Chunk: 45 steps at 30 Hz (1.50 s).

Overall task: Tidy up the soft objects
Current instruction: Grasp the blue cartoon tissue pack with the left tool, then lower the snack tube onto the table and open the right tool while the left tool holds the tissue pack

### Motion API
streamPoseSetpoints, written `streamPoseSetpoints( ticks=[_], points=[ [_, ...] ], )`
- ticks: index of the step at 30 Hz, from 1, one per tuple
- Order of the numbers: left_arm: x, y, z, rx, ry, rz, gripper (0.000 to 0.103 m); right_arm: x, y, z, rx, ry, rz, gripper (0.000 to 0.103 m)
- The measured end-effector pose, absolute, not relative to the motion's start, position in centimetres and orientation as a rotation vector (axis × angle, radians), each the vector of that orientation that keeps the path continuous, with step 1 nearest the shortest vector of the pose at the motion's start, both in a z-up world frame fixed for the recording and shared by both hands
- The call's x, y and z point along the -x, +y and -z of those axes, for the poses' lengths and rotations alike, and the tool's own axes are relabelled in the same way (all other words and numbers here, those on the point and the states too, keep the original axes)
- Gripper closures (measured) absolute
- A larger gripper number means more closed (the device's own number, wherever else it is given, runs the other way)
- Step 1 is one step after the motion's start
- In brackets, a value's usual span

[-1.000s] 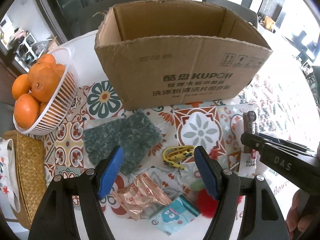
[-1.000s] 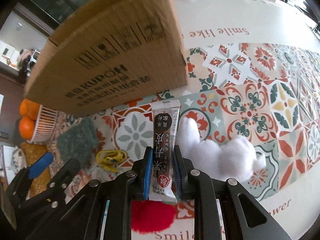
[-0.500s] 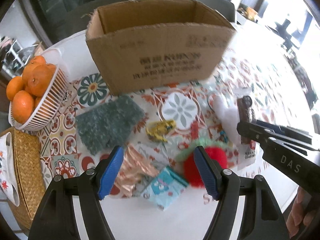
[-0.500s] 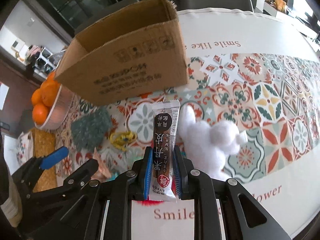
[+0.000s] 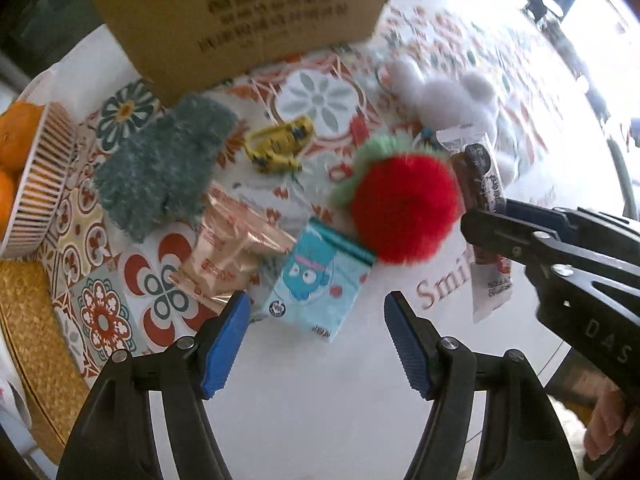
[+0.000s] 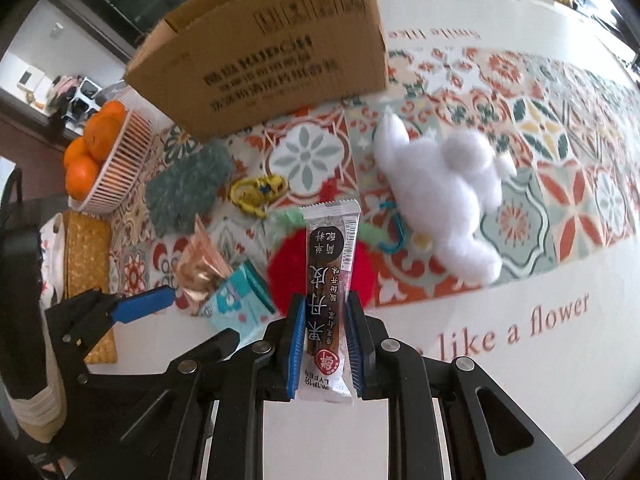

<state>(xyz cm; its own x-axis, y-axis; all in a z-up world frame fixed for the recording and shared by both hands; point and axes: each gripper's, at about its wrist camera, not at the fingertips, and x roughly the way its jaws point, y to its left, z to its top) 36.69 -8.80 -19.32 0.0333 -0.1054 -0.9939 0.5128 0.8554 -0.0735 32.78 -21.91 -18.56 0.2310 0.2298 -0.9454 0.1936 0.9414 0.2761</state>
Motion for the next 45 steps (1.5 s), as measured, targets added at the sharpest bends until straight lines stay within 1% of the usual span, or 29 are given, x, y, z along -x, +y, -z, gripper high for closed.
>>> streamPoseSetpoints(
  ticks=[8,11,16,18,19,20,21,23,27,34,39,42,45],
  points=[
    [-36.2,-9.6,22.5,-0.418,1.506,0.541,0.035,-31.1,-21.7,20.8,-0.395,1.403,0.037,0.082],
    [-36.2,-9.9,23.2,-0.451,1.483,0.534,0.035,-30.8,-21.6,21.5,-0.4,1.416,0.054,0.082],
    [-36.1,-9.8,24.6,-0.433,1.513,0.544,0.035,-30.7,-21.4,22.3,-0.405,1.428,0.072,0.082],
    [-36.3,-10.1,25.2,-0.43,1.515,0.538,0.037,-30.7,-21.2,22.5,-0.401,1.428,0.075,0.082],
    [-36.3,-10.3,25.5,-0.431,1.518,0.533,0.041,-30.7,-21.2,22.7,-0.404,1.43,0.078,0.082],
    [-36.3,-10.6,25.7,-0.432,1.517,0.531,0.048,-30.7,-21.3,22.8,-0.411,1.433,0.078,0.082],
    [-36.2,-10.8,25.9,-0.431,1.514,0.531,0.05,-30.8,-21.3,22.9,-0.415,1.435,0.079,0.082],
    [-36.0,-11.0,26.2,-0.417,1.497,0.53,0.05,-30.8,-21.4,23.0,-0.414,1.431,0.083,0.082],
    [-35.6,-10.0,25.5,-0.364,1.461,0.52,0.05,-30.5,-21.9,22.9,-0.42,1.426,0.09,0.082],
    [-34.0,-7.8,22.1,-0.263,1.35,0.453,0.05,-29.6,-21.4,21.7,-0.395,1.401,0.05,0.082],
    [-33.0,-6.3,19.7,-0.199,1.275,0.402,0.05,-28.9,-21.2,19.9,-0.378,1.353,0.006,0.085],
    [-33.0,-6.1,18.6,-0.181,1.264,0.37,0.05,-29.2,-21.1,19.3,-0.337,1.334,-0.009,0.088],
    [-33.2,-6.0,18.9,-0.165,1.276,0.355,0.05,-29.5,-21.6,20.1,-0.398,1.355,-0.033,0.088]
  ],
)
